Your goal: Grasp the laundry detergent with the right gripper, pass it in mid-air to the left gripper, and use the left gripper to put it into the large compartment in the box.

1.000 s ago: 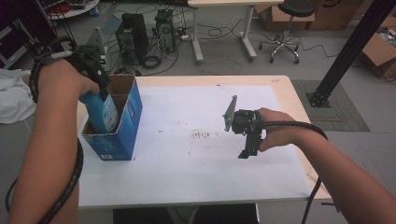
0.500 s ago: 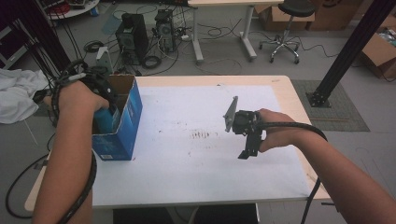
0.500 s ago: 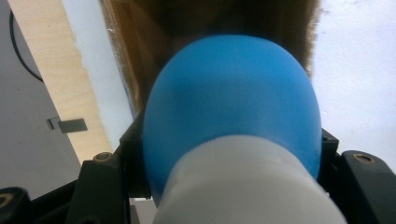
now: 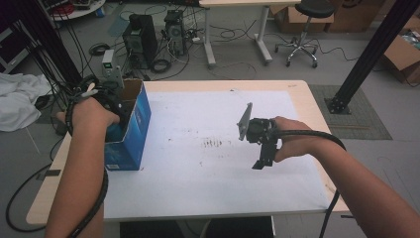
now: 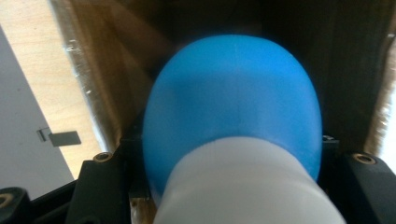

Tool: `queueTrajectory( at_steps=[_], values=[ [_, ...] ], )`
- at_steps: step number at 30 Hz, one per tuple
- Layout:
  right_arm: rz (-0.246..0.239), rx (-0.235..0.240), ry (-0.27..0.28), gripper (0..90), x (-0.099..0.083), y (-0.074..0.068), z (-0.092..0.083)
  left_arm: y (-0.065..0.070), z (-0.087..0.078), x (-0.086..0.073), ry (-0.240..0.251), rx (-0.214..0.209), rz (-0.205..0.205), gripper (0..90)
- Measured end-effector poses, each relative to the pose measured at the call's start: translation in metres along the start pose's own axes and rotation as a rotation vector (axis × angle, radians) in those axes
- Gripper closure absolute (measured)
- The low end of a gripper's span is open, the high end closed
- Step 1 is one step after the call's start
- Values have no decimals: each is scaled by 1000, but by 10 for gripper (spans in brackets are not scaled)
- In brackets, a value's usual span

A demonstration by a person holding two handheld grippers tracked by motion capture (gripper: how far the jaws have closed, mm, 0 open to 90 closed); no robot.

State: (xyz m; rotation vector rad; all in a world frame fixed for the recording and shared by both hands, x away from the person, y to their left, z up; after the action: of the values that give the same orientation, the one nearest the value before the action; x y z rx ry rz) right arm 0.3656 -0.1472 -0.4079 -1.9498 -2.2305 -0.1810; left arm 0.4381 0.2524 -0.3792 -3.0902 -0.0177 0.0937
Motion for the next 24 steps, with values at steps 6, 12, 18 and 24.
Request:
queueTrajectory(
  at_steps=[6,12,18,24],
  values=[
    [6,6,3,0,-2,0,2,0,9,3,15,-21,-9,382],
    [12,10,-2,0,-2,0,3,0,9,5,28,-34,-32,381],
    [7,11,-2,0,0,0,3,0,10,6,30,-43,-70,381],
    [4,6,5,0,3,-1,2,0,10,5,29,-39,-64,380]
  ],
)
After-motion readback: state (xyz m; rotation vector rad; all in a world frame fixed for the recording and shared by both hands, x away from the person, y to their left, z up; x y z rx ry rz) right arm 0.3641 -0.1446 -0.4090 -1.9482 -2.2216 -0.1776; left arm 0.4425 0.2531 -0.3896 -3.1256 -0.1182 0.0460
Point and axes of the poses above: each handheld gripper's, and its own axes: z roughly forward along the jaws, x roughly out of its top, y roughly to its right, the point moved 10 cm from there along z, roughly forward along the jaws, and after that the axes turned 6 degrees about -z, right-handed, at the moved point
